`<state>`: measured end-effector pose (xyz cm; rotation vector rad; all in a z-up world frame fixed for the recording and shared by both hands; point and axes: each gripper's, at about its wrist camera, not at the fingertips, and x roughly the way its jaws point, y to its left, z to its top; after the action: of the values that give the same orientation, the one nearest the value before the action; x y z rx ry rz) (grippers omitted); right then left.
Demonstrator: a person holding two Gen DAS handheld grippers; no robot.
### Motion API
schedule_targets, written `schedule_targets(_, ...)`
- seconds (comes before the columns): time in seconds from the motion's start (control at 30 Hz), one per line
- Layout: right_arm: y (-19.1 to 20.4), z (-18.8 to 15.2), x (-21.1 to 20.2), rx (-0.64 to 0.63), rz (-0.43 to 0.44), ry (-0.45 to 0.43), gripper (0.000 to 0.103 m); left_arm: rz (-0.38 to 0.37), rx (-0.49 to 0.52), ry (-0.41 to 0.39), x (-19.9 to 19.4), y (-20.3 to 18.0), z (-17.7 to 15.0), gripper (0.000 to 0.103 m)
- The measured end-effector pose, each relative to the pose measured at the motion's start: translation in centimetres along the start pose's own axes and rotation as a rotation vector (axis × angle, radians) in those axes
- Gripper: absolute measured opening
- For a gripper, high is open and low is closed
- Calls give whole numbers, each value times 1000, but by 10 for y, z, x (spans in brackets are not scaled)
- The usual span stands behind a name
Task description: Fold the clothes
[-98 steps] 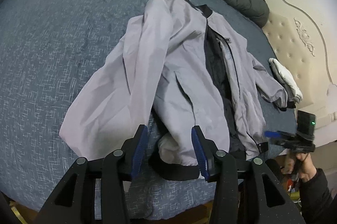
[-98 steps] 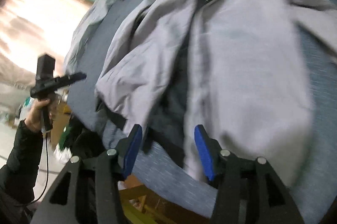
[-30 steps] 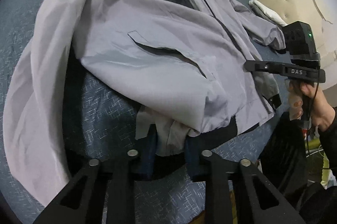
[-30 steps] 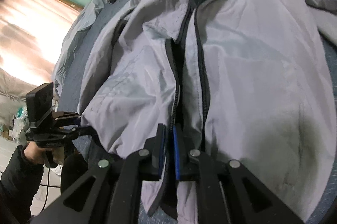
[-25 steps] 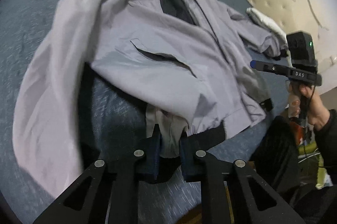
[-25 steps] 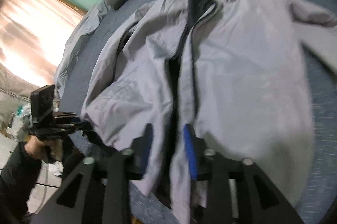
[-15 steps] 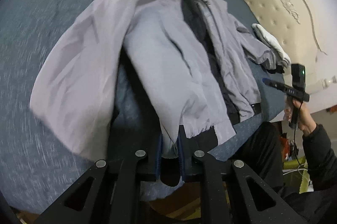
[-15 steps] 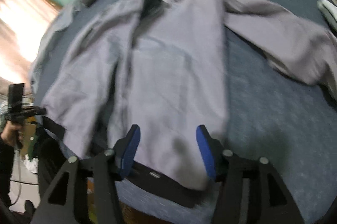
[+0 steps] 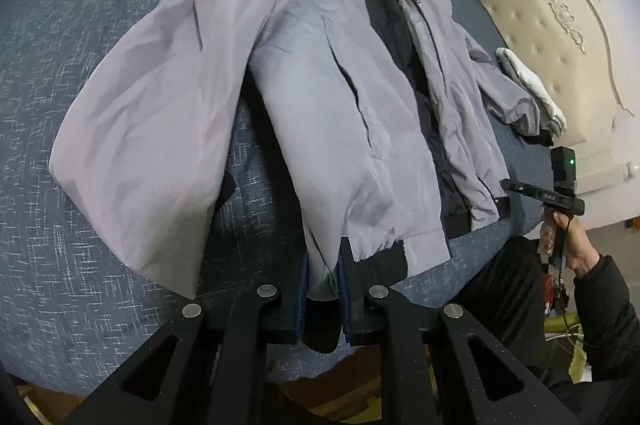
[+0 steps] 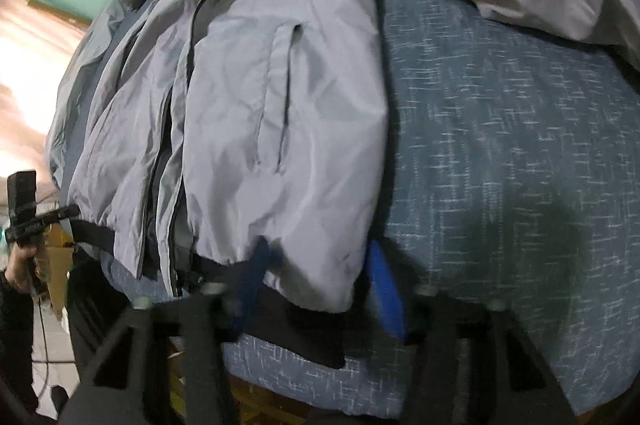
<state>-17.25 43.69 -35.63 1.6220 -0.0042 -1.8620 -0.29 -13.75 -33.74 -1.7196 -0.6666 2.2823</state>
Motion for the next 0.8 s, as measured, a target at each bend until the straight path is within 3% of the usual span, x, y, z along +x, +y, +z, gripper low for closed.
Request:
schedule_targets(0.03, 1, -2, 1, -2, 3, 1, 14, -1, 2, -2, -1, -1, 0, 14)
schedule_targets(0.1, 4, -3, -5, -17, 7, -2, 7, -4, 4, -4, -3, -3, -1, 14)
schedule_targets(0.33, 23, -7, -46, -98, 15, -26, 4, -33, -2, -4, -19, -5, -7, 14)
schedule_targets(0.5, 26, -20, -35, -151, -65, 60, 4, -20, -39, 61, -3, 8, -20, 14)
schedule_targets(0.67, 15, -22, -18, -68, -85, 75, 8, 29, -102, 94, 17, 23, -21, 20)
schedule_targets(0.73, 13, -18, -26, -61, -90, 55, 21, 57, -92, 73, 8, 20, -18, 26)
schedule_targets(0.8, 12, -15, -44, -56, -90, 9, 26, 87, -77, 40, -4, 16, -13, 29)
